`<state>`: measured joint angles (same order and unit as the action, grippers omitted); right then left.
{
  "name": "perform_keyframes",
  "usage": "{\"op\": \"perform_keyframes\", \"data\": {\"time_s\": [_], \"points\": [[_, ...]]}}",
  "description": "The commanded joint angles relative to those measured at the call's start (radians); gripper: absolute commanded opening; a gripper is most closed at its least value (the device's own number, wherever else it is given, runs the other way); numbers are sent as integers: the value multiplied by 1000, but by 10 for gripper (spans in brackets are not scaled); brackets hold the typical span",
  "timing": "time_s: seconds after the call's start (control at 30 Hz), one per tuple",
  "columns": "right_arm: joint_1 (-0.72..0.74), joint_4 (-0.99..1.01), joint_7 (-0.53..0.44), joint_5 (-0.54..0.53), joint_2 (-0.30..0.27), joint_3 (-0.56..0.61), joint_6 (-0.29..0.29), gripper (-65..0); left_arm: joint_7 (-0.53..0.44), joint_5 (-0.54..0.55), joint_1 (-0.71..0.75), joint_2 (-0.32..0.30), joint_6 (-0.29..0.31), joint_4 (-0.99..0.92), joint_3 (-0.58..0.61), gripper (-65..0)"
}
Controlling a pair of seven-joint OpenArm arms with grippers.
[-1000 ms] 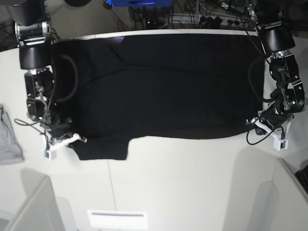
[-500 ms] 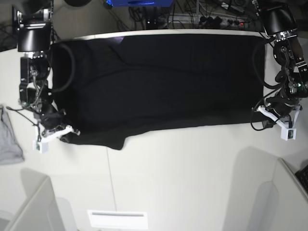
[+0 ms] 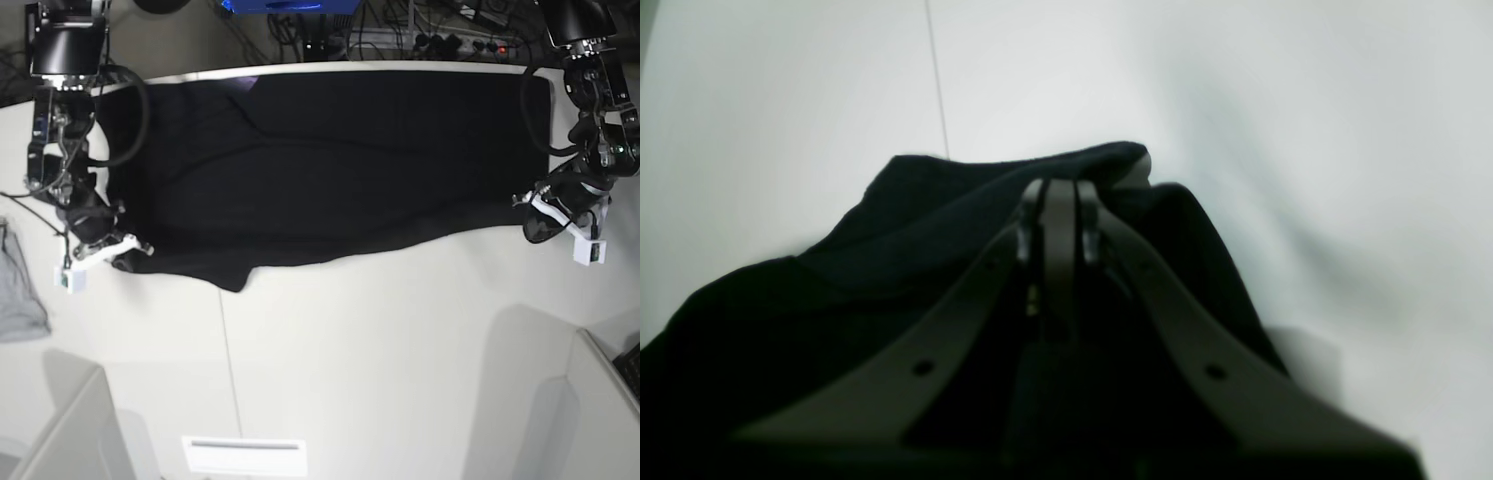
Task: Fold the T-shirt properly
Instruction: 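Lift both hem corners and fold them toward the collar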
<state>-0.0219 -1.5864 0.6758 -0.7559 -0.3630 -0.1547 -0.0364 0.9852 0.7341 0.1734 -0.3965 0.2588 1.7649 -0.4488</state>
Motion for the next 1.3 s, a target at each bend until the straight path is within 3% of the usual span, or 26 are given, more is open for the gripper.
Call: {"op": "perform_keyframes", "data": {"time_s": [0.0,0.3,0.53,0.93,1.27], "points": [[9,-39,-18,-9,-15,-19,5,-650,-19,12,-2,-17,0,34,-6,-650],[-83,-177,32,-12,-12,-101,5,-650,-19,28,77,-14,0,88,-41,-650],[-120,-246,95,-12,37,-182,7,-650,-19,229,151,-66,0,88,-120,-650],[-220,-366,206,-12,83,-280,8,-650,-19,232,220,-84,1,103,-126,-650],[-293,-418,215,-14,84,-280,8,-650,-19,233,285,-84,1,148,-160,-650]]}}
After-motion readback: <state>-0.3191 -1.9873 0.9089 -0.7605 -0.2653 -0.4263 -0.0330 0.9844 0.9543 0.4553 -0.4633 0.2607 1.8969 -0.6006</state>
